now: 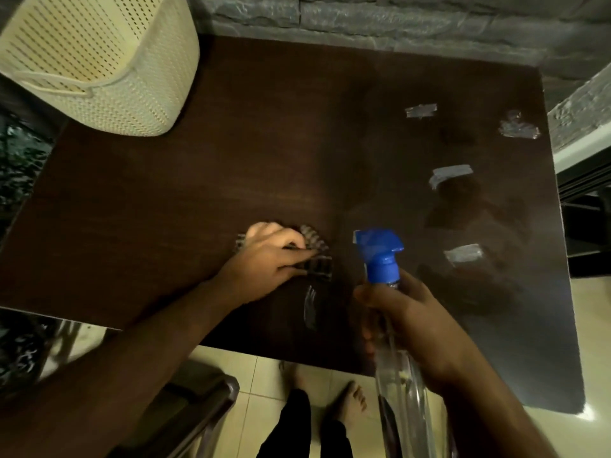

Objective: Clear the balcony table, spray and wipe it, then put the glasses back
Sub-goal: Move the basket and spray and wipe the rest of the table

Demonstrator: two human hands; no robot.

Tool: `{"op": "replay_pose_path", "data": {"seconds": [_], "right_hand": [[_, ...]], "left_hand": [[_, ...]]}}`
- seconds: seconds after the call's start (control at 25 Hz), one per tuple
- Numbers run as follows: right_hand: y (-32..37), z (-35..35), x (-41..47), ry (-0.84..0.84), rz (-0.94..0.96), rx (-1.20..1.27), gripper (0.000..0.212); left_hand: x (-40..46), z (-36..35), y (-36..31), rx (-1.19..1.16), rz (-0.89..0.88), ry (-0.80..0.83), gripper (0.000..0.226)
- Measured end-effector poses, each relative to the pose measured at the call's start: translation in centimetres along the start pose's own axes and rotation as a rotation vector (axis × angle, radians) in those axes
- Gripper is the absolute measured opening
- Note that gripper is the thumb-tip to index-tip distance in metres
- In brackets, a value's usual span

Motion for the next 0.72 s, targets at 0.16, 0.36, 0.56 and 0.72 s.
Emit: {"op": "replay_pose_path", "data": {"seconds": [0.16, 0.36, 0.56, 0.72], "right_hand": [[-0.7, 0.2, -0.7, 0.023, 0.002, -0.015, 0.034], [-1.6, 0.3, -1.8, 0.069, 0.01, -0.024, 0.03], [-3.5, 1.3, -2.7, 0.055, 0.01, -0.044, 0.033], [-4.0, 0.8, -2.1, 0.032, 0.022, -0.06, 0.027]], "left_hand": [[6.1, 2.9, 4.5, -0.026, 0.414, -0.187, 0.038], [7.7, -0.4, -2.9, -0.002, 0.238, -0.053, 0.031], [1.5, 3.4, 6.3, -0.006, 0.567, -0.23, 0.039], [11.7, 3.2, 3.1, -0.013, 0.576, -0.184, 0.03]]}}
Point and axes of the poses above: each hand's wrist, its own x-axis towards the middle knuckle, its own z-axis out of the back of the hand, y = z × x, the point moved 3 cm from there along x, towards the middle knuckle, and after that the axes turned 11 degrees about y, right-handed, at the moved point
